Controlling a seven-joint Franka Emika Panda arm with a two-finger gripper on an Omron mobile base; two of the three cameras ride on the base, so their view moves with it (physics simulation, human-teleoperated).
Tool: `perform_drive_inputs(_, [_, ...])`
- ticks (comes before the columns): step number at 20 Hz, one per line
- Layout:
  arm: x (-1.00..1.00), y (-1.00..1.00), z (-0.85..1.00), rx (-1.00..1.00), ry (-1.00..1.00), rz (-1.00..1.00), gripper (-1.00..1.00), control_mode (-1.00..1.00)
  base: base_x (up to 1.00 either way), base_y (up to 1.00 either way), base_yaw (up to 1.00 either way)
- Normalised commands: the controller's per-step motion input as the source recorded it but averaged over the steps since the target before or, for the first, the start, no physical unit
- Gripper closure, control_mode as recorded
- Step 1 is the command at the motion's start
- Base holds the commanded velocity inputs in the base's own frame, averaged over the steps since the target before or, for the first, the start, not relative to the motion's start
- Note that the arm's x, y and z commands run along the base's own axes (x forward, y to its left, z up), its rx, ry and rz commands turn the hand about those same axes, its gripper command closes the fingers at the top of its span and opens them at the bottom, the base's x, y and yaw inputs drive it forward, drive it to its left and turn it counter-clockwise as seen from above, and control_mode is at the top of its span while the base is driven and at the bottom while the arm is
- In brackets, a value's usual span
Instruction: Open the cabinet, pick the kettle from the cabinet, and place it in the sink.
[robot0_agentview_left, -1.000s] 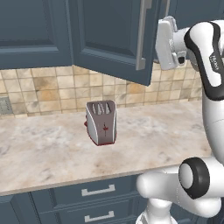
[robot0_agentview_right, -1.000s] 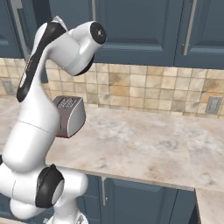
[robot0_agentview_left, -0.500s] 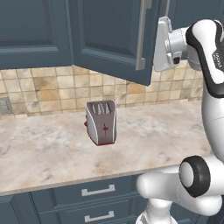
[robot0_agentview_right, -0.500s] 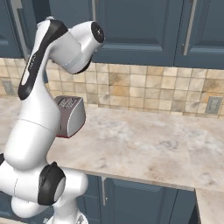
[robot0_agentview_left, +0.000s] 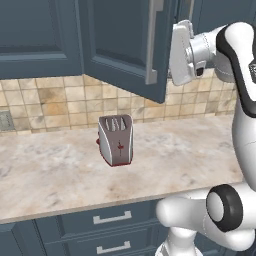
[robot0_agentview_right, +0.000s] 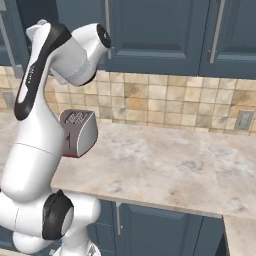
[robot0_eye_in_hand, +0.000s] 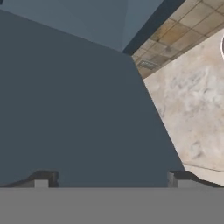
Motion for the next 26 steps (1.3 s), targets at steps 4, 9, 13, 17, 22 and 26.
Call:
perform_drive_inputs(4, [-0.27,0.37,0.0,-0.01,-0.03,0.0,-1.0,-1.0,0.0,0.0,0.0])
perform_drive_inputs(9, [-0.19,0.41,-0.04,0.0,-0.02,0.0,-1.0,-1.0,0.0,0.0,0.0])
perform_drive_inputs(13, [-0.18,0.32,-0.07,0.02,-0.01,0.0,-1.0,-1.0,0.0,0.0,0.0])
perform_drive_inputs(17, [-0.2,0.39,-0.07,0.0,-0.01,0.0,-1.0,-1.0,0.0,0.0,0.0])
perform_drive_inputs(22, [-0.21,0.48,-0.09,0.0,0.0,0.0,-1.0,-1.0,0.0,0.0,0.0])
perform_drive_inputs(26, [-0.13,0.49,-0.1,-0.03,0.0,0.0,-1.0,-1.0,0.0,0.0,0.0])
